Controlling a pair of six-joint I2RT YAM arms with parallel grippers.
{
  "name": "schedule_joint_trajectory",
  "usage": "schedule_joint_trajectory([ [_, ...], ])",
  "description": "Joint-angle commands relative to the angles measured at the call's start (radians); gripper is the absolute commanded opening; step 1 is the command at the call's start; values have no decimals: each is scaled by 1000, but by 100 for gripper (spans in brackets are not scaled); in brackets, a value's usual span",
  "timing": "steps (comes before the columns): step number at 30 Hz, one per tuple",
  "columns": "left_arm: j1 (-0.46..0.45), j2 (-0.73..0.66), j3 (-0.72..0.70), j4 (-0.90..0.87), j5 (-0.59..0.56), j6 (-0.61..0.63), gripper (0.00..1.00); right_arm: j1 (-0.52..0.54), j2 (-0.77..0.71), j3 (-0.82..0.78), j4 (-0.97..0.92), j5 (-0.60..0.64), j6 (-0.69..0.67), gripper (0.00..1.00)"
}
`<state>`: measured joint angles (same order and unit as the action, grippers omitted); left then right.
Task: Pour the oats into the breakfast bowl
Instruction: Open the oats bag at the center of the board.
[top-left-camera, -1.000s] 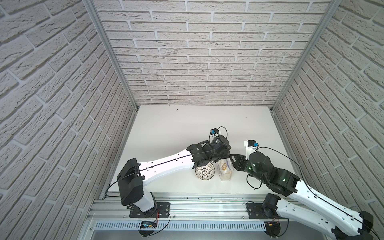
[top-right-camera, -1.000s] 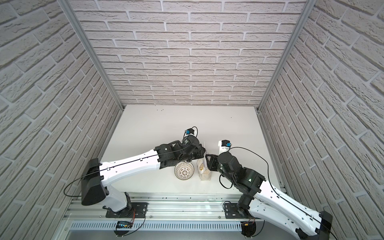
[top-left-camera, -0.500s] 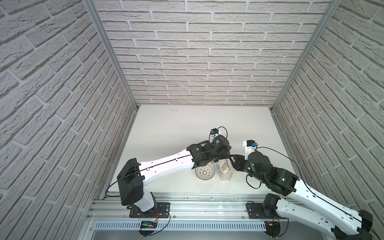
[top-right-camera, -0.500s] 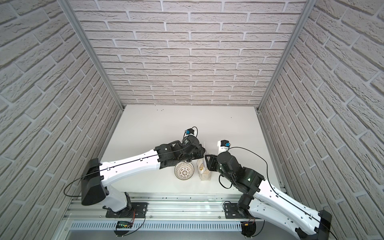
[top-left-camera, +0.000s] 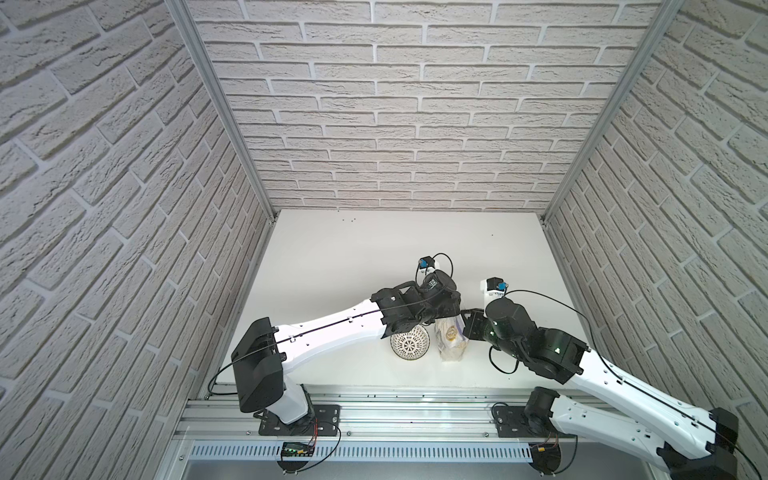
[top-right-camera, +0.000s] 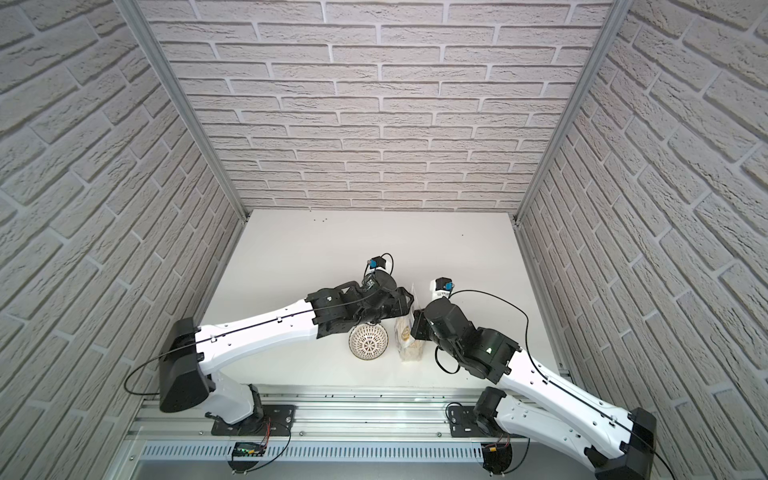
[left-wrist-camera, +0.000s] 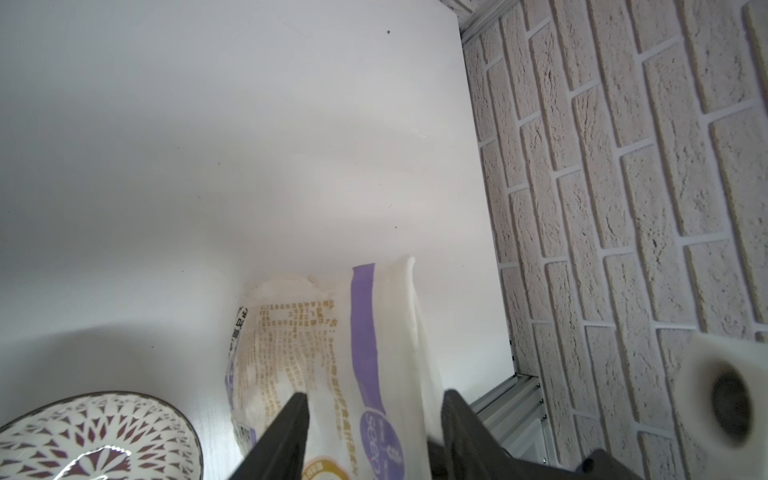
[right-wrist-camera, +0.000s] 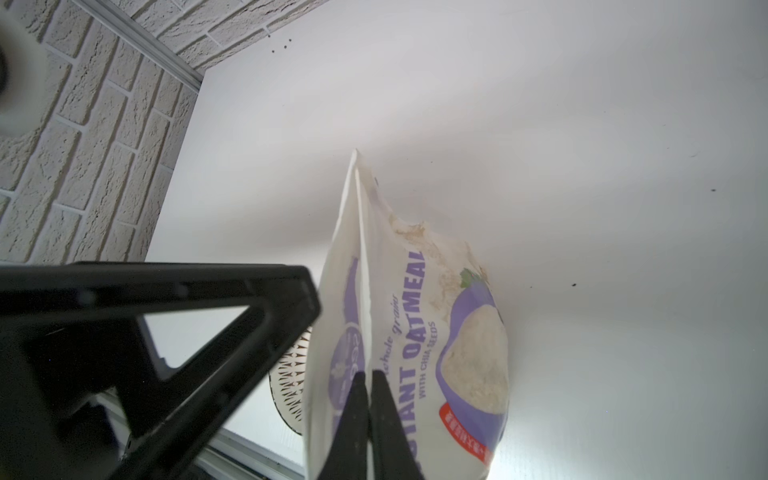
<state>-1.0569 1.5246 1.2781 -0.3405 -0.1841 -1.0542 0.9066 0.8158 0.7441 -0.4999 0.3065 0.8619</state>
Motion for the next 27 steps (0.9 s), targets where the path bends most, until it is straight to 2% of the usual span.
schedule_joint_trajectory([
  [1,6,-86,-47,46,-57,22,56,2,-74,-14,15,77,6,3],
  [8,5,-33,-20,60,32,26,56,3,-55,-24,63,22,1,3],
  [18,6,42,22,38,73,12,44,2,-64,-33,97,-5,2,4],
  [21,8,85,64,-25,62,11,34,3,-66,-26,90,3,-21,4],
  [22,13,99,82,-54,61,12,27,3,-66,-20,80,12,-35,4],
  [24,35,119,115,-99,81,26,2,2,-60,5,47,38,-78,3],
  [27,93,115,182,-187,117,83,0,1,-33,85,-70,172,-148,4],
])
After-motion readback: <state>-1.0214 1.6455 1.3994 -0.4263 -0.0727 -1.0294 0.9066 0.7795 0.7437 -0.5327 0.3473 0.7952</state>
